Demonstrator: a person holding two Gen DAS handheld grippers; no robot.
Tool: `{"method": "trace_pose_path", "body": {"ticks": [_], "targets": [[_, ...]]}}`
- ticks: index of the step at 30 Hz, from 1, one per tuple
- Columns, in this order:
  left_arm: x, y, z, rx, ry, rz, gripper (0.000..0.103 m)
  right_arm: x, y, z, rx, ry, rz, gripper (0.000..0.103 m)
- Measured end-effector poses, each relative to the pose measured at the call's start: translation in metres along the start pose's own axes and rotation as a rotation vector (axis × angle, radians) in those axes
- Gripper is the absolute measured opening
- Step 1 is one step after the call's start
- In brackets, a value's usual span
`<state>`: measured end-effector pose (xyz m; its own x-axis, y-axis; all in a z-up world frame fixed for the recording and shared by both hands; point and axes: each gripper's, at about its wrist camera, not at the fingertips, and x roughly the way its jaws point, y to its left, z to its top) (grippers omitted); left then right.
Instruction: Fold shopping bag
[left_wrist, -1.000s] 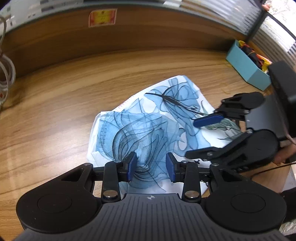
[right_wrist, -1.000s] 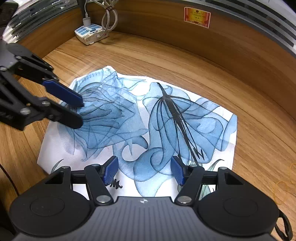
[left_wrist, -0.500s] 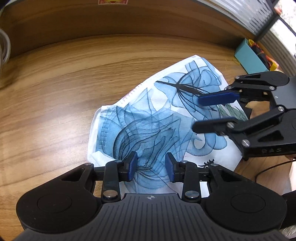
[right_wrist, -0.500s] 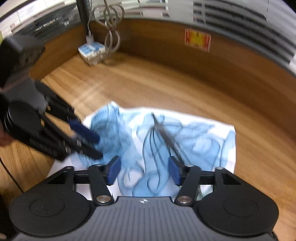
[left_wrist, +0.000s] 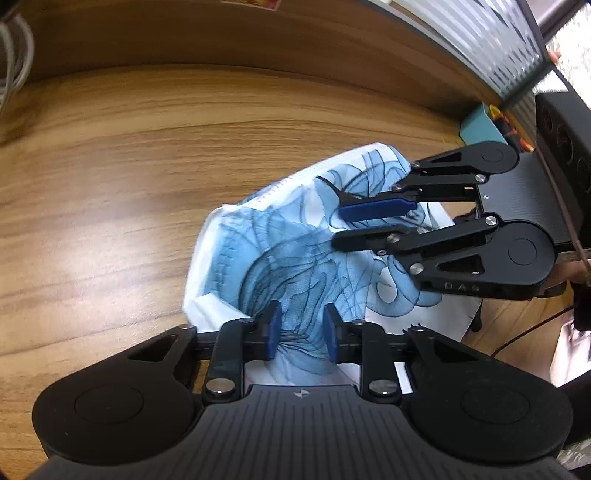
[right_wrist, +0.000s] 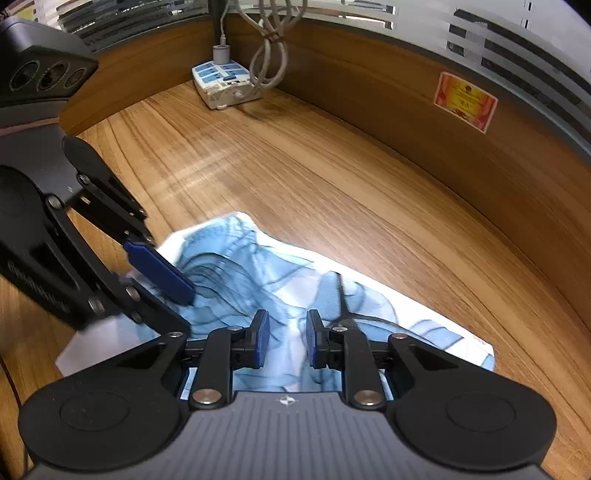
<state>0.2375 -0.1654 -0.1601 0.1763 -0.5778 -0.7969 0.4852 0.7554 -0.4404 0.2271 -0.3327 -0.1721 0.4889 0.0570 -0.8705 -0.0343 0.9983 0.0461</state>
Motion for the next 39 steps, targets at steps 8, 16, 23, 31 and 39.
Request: {"method": "trace_pose_path", "body": {"ticks": [8, 16, 23, 31, 39], "targets": [[0.001, 0.009, -0.002, -0.040, -0.003, -0.004, 0.002, -0.006, -0.023, -0.017, 0.000, 0.007, 0.003, 0.024], [0.001, 0.009, -0.002, -0.025, -0.001, 0.001, 0.002, -0.025, -0.069, -0.042, 0.088, 0.049, -0.096, 0.023], [-0.003, 0.008, -0.005, -0.041, 0.002, 0.012, 0.002, -0.032, -0.068, -0.052, 0.087, 0.078, -0.112, 0.026], [-0.005, 0.001, -0.011, 0.003, 0.005, 0.038, 0.002, -0.070, -0.030, -0.057, 0.035, 0.015, -0.022, 0.050], [-0.007, 0.003, -0.016, -0.052, -0.020, 0.038, 0.002, -0.089, 0.033, -0.063, -0.170, 0.039, 0.047, 0.062]]}}
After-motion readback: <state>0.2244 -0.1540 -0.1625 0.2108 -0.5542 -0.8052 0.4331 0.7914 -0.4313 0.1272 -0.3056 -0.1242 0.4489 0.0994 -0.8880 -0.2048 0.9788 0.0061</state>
